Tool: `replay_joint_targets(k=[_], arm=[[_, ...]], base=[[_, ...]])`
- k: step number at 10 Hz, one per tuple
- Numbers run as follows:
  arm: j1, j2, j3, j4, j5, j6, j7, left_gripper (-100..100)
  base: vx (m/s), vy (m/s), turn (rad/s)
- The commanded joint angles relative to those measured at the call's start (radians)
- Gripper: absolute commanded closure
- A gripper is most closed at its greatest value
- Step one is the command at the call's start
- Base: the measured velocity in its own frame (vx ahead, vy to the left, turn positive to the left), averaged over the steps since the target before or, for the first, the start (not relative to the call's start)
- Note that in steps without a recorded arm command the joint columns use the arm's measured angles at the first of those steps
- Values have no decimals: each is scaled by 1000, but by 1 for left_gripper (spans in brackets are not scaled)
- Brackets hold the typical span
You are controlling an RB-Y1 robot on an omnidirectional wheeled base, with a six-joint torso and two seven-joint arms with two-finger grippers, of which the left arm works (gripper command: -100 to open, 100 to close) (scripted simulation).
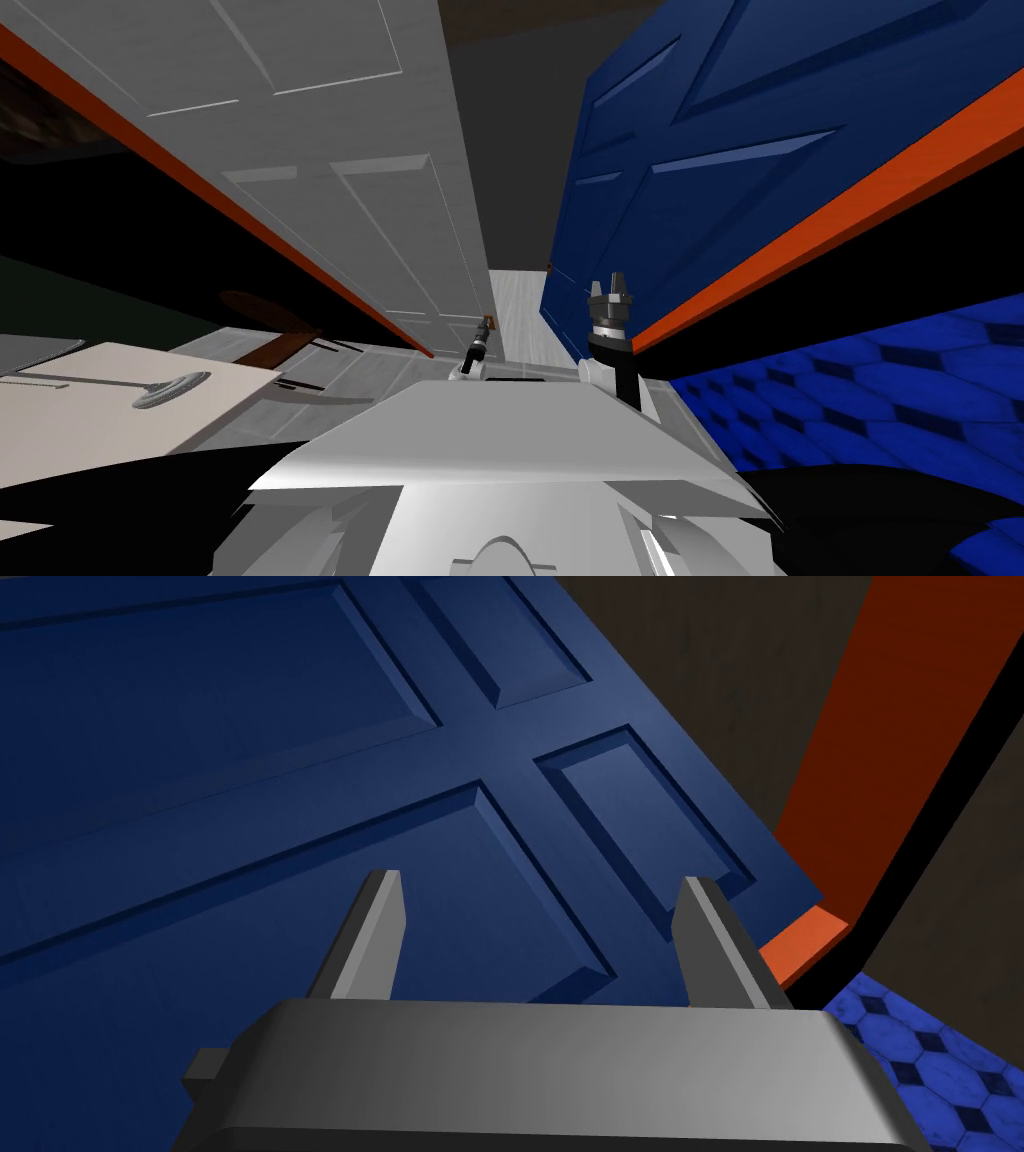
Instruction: Push the door open
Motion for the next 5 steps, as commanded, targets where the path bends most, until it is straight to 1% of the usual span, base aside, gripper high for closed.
replay_joint_targets(k=[1,5], arm=[[0,1,0,0,0,1,0,100],[0,1,0,0,0,1,0,100]], base=[[-28,4,-12],[-8,2,0]])
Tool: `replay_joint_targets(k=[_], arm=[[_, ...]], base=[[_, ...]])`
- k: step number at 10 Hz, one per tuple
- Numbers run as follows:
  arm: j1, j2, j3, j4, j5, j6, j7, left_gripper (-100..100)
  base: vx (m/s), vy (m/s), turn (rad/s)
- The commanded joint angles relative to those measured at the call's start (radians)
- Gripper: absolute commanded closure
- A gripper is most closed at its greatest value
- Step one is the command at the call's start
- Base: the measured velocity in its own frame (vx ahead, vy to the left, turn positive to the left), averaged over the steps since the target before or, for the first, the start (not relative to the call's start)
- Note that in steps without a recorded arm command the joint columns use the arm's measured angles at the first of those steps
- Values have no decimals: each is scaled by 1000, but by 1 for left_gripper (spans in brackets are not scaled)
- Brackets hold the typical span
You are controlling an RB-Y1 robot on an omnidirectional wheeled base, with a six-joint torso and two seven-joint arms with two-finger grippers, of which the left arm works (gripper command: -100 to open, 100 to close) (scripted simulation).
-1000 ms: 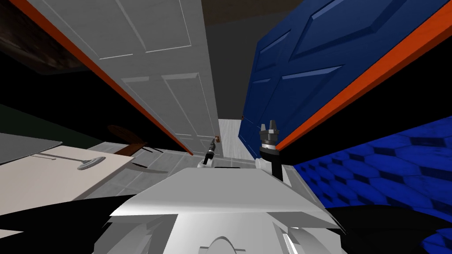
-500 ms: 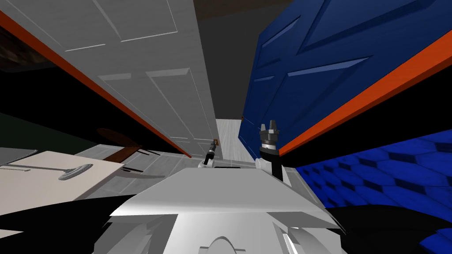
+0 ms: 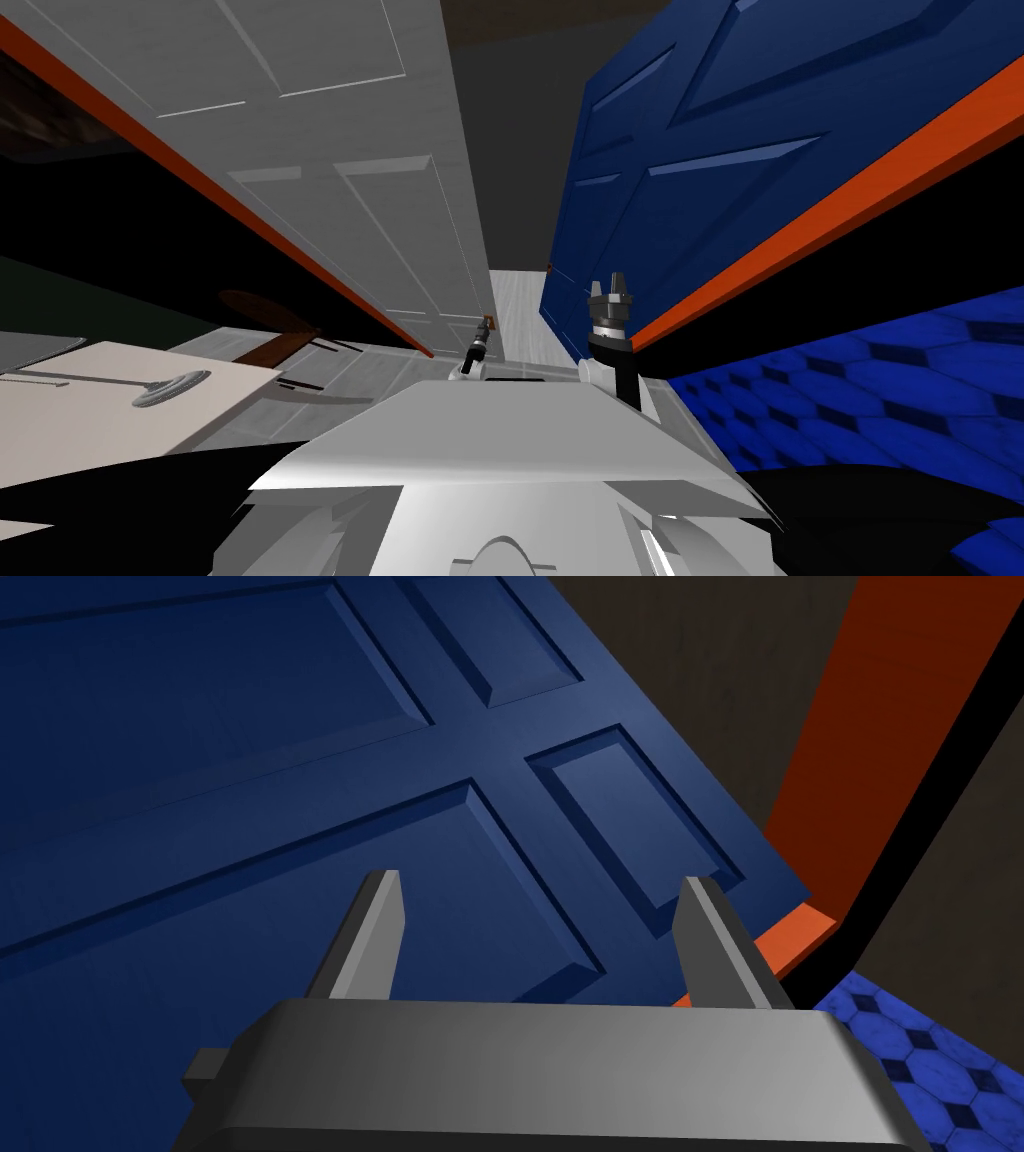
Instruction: Push the door open
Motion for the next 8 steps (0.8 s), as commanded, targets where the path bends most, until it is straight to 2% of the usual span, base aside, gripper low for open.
replay_joint_targets(k=[1,6,8], arm=[[-1,14,12,1,6,-1,-8,100],[-6,41,49,6,24,-6,-34,100],[-6,41,49,6,24,-6,-34,100]], base=[[78,-18,19],[182,-54,50],[86,4,53]])
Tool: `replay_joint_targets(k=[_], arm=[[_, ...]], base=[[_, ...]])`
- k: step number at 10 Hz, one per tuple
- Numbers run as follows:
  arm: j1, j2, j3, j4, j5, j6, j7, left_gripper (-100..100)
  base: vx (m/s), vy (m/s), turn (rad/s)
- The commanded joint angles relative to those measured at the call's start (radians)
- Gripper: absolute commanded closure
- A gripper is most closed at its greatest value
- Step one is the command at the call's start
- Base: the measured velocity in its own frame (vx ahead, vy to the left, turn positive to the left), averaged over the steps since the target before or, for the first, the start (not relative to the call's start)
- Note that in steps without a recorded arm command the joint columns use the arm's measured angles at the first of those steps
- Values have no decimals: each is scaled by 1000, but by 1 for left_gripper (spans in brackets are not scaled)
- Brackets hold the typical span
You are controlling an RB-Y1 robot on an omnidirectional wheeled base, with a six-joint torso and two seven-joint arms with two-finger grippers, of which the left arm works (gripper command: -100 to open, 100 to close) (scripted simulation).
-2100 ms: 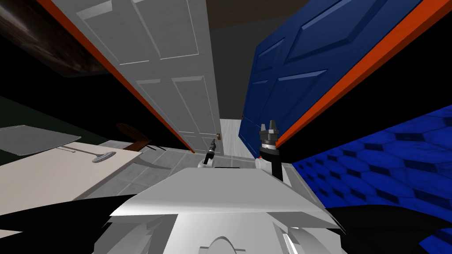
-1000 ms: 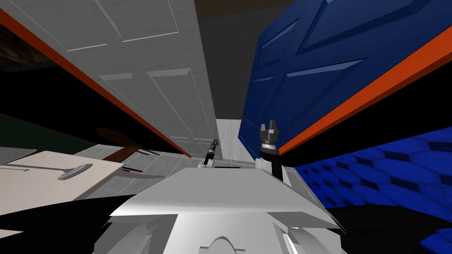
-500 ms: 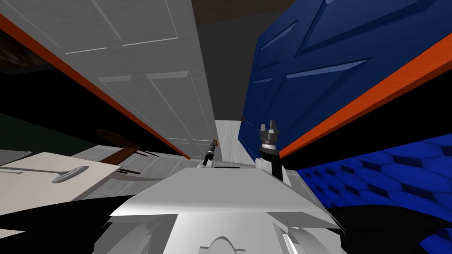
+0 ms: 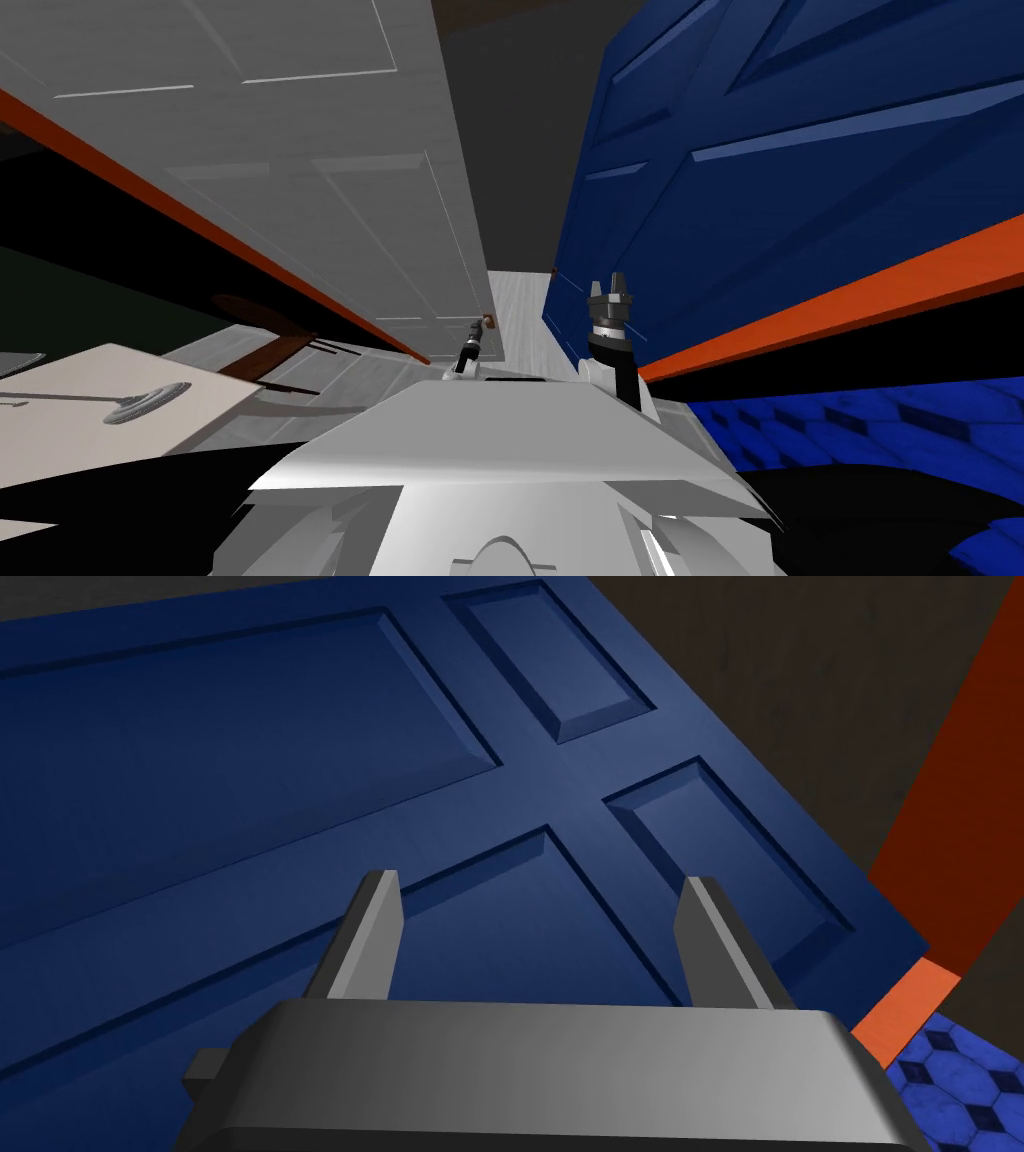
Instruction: Push the door open
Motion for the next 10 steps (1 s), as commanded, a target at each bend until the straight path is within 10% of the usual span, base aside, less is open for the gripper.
replay_joint_targets(k=[1,6,10], arm=[[2,3,0,-3,4,2,4,-100],[8,-35,0,-10,13,8,12,-100],[18,-12,3,-14,15,-1,9,-100]], base=[[-111,-28,54],[-217,-68,37],[89,-11,-18]])
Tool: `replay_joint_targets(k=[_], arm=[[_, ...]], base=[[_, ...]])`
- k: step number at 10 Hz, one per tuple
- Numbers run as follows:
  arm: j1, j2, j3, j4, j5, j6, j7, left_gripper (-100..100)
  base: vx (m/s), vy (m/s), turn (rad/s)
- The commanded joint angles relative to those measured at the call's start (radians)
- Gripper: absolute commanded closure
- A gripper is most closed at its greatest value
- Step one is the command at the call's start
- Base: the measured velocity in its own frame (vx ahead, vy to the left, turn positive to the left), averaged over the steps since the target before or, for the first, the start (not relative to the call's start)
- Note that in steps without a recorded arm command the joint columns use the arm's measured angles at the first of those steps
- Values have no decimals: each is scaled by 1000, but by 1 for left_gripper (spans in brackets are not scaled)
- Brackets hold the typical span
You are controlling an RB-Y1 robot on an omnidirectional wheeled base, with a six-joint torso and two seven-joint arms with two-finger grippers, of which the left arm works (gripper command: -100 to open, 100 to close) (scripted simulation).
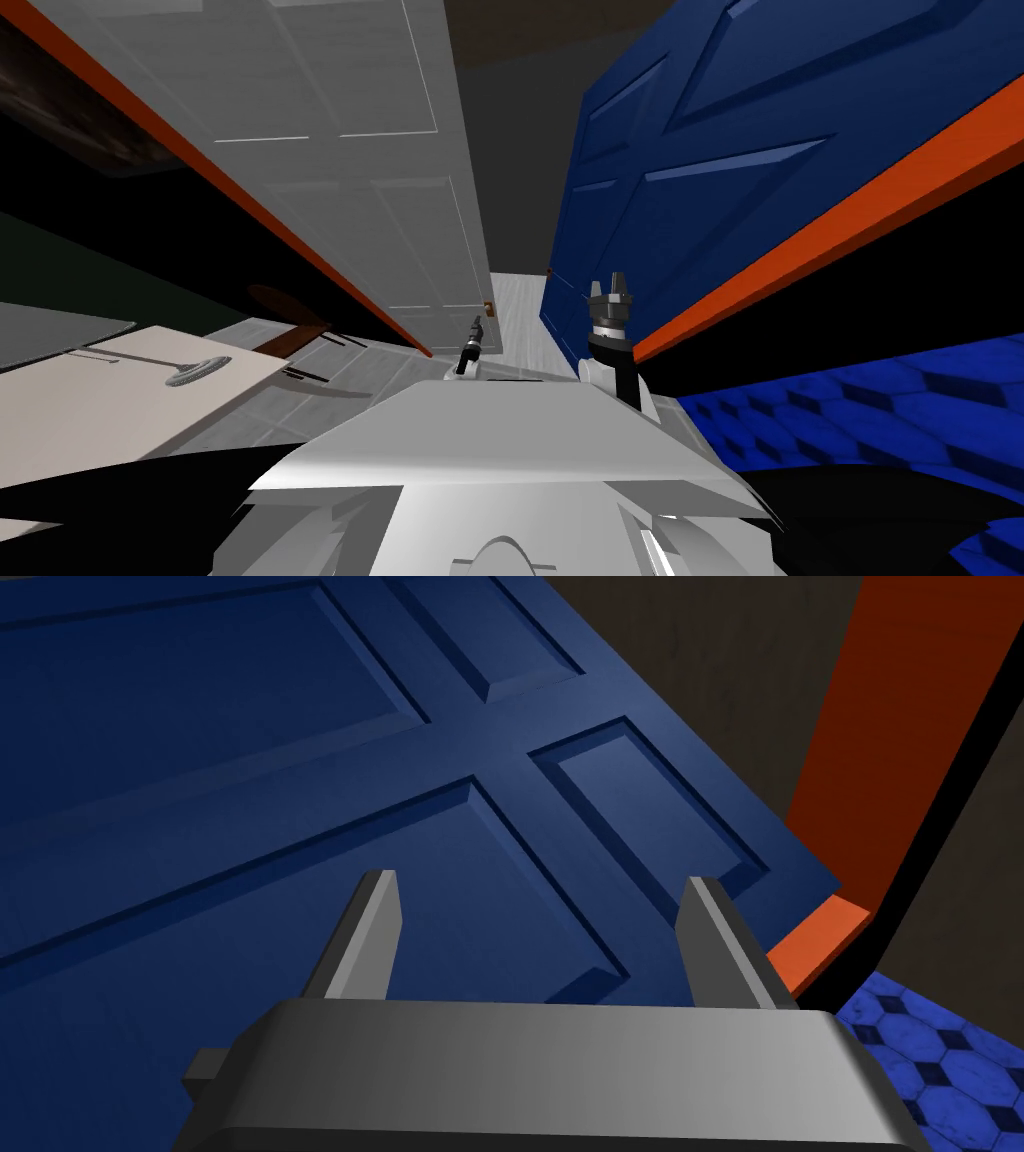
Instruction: Push the door open
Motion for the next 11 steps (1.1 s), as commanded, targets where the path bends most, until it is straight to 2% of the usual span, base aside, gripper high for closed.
replay_joint_targets(k=[1,4,7,8,9,11], arm=[[6,3,1,-7,1,-2,-3,-100],[9,3,5,-3,4,-12,-5,-100],[12,-9,8,0,7,-22,-7,-100],[14,-7,7,-3,6,-19,-7,-100],[14,-7,7,-3,6,-19,-7,100],[14,-7,7,-3,6,-19,-7,100]], base=[[201,-57,-27],[191,0,-24],[202,0,-25],[73,-1,11],[-16,-2,-9],[-21,1,-6]])
